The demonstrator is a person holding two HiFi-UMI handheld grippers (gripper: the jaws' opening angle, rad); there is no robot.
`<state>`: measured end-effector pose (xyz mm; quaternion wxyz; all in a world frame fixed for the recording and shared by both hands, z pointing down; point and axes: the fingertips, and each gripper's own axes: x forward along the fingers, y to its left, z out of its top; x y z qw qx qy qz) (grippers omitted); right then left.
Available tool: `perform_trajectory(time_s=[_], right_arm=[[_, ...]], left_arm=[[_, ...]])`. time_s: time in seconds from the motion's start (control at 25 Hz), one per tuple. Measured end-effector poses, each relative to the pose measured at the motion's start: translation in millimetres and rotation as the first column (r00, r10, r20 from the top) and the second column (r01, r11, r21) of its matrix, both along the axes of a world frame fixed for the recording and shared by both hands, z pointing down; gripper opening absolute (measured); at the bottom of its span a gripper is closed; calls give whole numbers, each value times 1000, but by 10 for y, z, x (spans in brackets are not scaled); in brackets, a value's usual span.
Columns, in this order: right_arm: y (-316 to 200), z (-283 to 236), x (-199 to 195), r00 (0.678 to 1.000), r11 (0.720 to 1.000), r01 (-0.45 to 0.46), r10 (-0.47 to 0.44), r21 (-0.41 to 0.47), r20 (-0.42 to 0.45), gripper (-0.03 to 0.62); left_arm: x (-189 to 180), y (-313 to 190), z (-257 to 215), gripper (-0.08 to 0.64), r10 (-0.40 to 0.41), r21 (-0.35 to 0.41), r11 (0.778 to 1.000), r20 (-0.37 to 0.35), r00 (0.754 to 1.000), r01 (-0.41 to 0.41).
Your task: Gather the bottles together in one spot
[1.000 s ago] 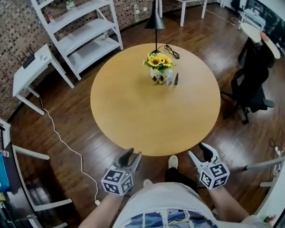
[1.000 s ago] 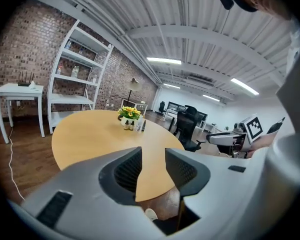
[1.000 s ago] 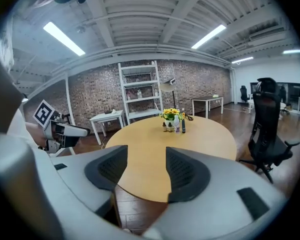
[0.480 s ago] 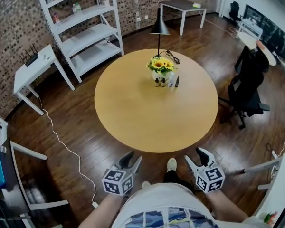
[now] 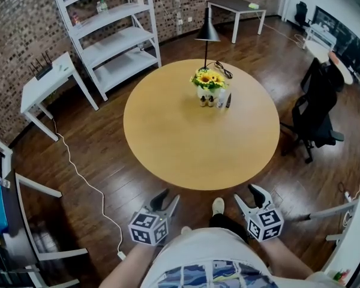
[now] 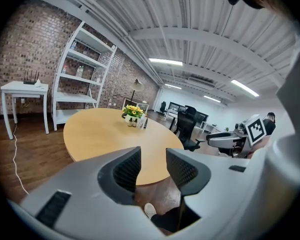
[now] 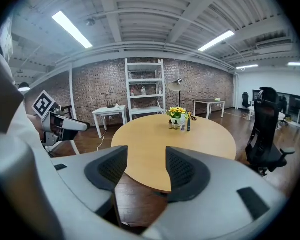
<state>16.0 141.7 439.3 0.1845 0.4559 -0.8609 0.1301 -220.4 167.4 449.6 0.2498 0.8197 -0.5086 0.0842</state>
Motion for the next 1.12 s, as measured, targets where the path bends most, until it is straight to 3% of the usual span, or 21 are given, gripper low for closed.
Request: perform_trajectory(time_s=[0.24,0.48,0.8,1.12], right_arm=[[-160,56,51,1000,999,2,-3,-37,-27,261],[-253,-46,156,999,1000,1,-1,-15,-41,261],[-35,31,185,997,1000,-11,10,-19,-76,260],[213,78,-4,995,1000,11,-13,-20,-99,261]], left_arm=[[-72,-136,30,160,-24,-16,1000,14,1000,24],[53,-270,-30,160,-2,-6,1000,29,1000,3],[121,-212,-51,160,26,8,1000,21,999,-26],[-52,73,25,160,12,-1,1000,20,1000,-12]])
